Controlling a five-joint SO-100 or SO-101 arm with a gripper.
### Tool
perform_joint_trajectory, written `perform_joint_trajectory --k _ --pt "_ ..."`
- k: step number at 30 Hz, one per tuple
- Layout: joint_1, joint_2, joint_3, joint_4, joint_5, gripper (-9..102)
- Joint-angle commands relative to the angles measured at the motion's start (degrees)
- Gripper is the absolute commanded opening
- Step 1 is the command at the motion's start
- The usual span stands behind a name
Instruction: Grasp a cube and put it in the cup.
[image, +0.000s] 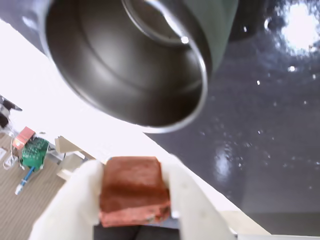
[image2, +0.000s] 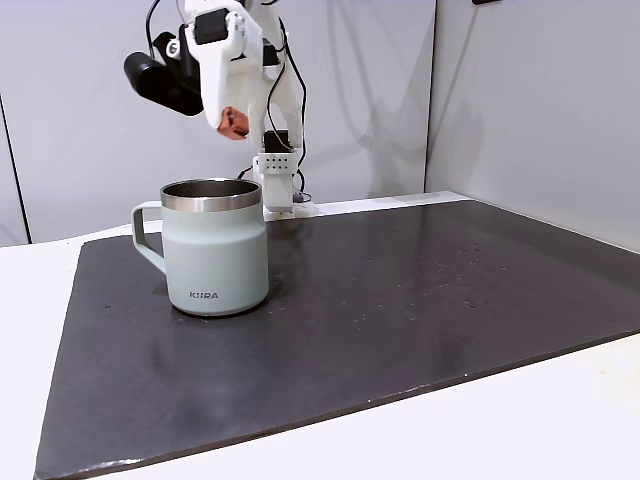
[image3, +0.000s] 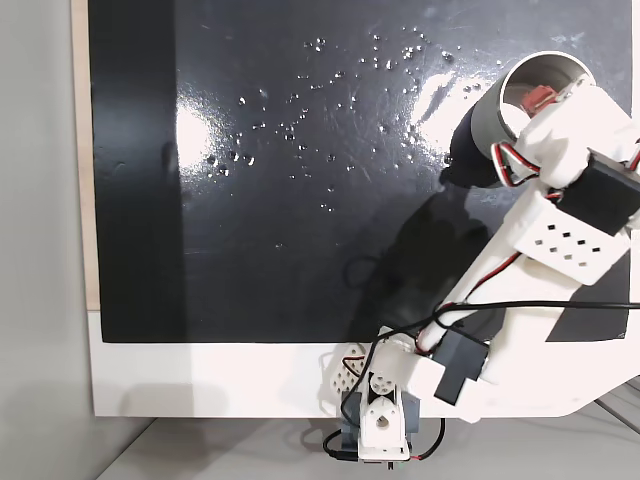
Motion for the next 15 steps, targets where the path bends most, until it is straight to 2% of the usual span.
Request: perform_joint_trajectory --k 1,13,15 --pt "2.2 -3.0 -7.3 1.5 -1.2 0" --pt "4.1 -9.6 -11.8 3.6 -2.7 0" --pt "4.3 -9.6 -11.8 4.0 -2.7 5"
